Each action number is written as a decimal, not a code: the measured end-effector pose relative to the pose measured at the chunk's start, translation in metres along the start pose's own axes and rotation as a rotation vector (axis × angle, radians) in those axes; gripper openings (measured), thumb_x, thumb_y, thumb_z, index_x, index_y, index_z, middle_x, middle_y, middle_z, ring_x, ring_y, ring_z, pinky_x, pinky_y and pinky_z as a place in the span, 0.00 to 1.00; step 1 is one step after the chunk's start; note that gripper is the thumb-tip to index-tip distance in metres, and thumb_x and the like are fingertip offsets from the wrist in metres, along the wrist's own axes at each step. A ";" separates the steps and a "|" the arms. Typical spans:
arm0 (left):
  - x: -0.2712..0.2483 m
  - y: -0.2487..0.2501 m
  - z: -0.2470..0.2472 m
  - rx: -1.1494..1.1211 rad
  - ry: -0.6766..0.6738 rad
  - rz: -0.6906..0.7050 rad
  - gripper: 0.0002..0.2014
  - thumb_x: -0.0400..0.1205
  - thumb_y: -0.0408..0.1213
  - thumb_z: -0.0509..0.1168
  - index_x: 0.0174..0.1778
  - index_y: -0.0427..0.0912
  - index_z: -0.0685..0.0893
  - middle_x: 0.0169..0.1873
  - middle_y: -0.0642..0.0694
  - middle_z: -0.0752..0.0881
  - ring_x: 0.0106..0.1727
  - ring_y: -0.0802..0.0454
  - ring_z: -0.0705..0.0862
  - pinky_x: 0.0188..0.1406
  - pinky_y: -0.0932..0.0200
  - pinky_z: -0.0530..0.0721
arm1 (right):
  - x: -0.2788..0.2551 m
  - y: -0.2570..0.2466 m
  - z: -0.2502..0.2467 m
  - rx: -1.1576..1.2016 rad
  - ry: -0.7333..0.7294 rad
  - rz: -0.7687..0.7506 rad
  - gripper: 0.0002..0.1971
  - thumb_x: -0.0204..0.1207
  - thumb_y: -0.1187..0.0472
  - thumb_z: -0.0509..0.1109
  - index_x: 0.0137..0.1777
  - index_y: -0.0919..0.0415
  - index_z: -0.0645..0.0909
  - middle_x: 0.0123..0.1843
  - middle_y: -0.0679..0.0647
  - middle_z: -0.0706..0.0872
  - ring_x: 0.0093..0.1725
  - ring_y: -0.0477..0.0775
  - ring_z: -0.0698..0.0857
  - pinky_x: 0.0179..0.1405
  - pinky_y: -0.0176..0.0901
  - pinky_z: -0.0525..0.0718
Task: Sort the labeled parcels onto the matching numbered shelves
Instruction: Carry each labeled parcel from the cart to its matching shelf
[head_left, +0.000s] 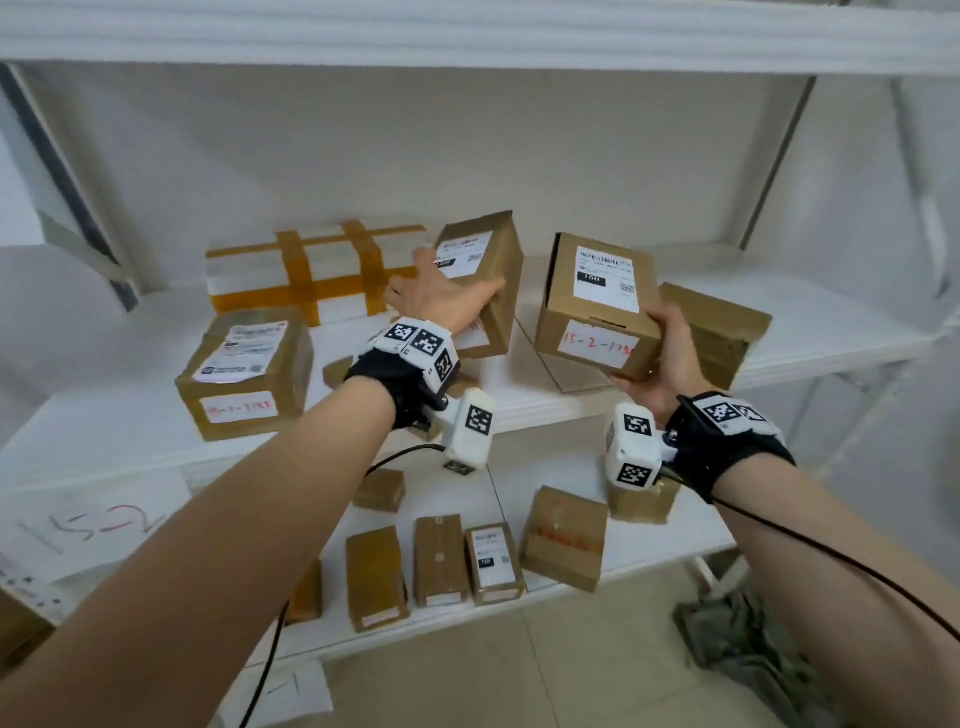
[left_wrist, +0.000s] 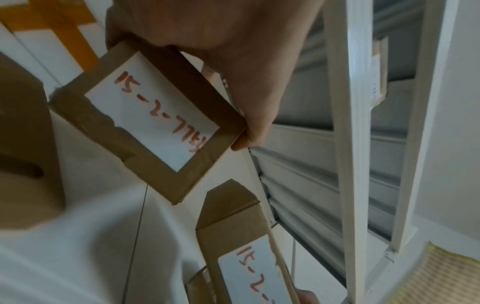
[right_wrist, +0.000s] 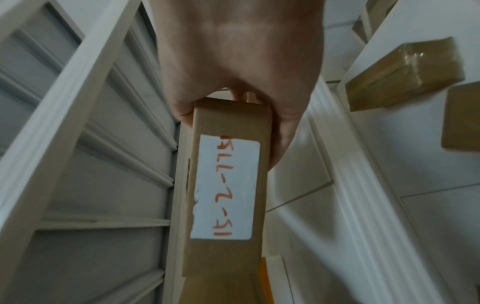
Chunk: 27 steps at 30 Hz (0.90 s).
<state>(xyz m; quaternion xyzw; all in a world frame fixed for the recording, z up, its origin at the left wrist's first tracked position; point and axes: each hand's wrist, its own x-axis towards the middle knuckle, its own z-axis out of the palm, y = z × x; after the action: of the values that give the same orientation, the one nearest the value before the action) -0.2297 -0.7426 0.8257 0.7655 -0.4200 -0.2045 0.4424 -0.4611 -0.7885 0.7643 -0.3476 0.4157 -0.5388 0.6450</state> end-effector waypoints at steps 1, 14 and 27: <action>0.001 0.004 0.013 0.012 -0.013 -0.011 0.48 0.66 0.58 0.75 0.81 0.54 0.60 0.78 0.33 0.63 0.80 0.35 0.59 0.74 0.38 0.67 | 0.003 -0.001 -0.009 -0.001 0.008 0.004 0.27 0.79 0.44 0.64 0.73 0.56 0.82 0.55 0.57 0.91 0.55 0.58 0.88 0.60 0.52 0.85; 0.021 0.014 0.109 0.299 -0.130 -0.055 0.34 0.70 0.52 0.72 0.72 0.51 0.70 0.68 0.35 0.66 0.73 0.34 0.63 0.65 0.47 0.72 | 0.035 -0.013 -0.047 0.041 0.065 -0.032 0.13 0.77 0.45 0.67 0.53 0.52 0.83 0.44 0.52 0.90 0.44 0.53 0.88 0.48 0.46 0.82; 0.019 0.001 0.077 0.110 -0.260 0.048 0.39 0.83 0.66 0.37 0.67 0.40 0.80 0.67 0.33 0.79 0.69 0.35 0.76 0.75 0.42 0.69 | 0.014 -0.014 -0.012 0.079 -0.028 -0.110 0.15 0.80 0.46 0.66 0.60 0.53 0.82 0.50 0.53 0.91 0.52 0.54 0.88 0.57 0.52 0.85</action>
<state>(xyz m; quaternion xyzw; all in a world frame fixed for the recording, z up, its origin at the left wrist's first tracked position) -0.2719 -0.7974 0.7869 0.7456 -0.5025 -0.2678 0.3463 -0.4768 -0.8050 0.7699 -0.3517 0.3654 -0.5847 0.6332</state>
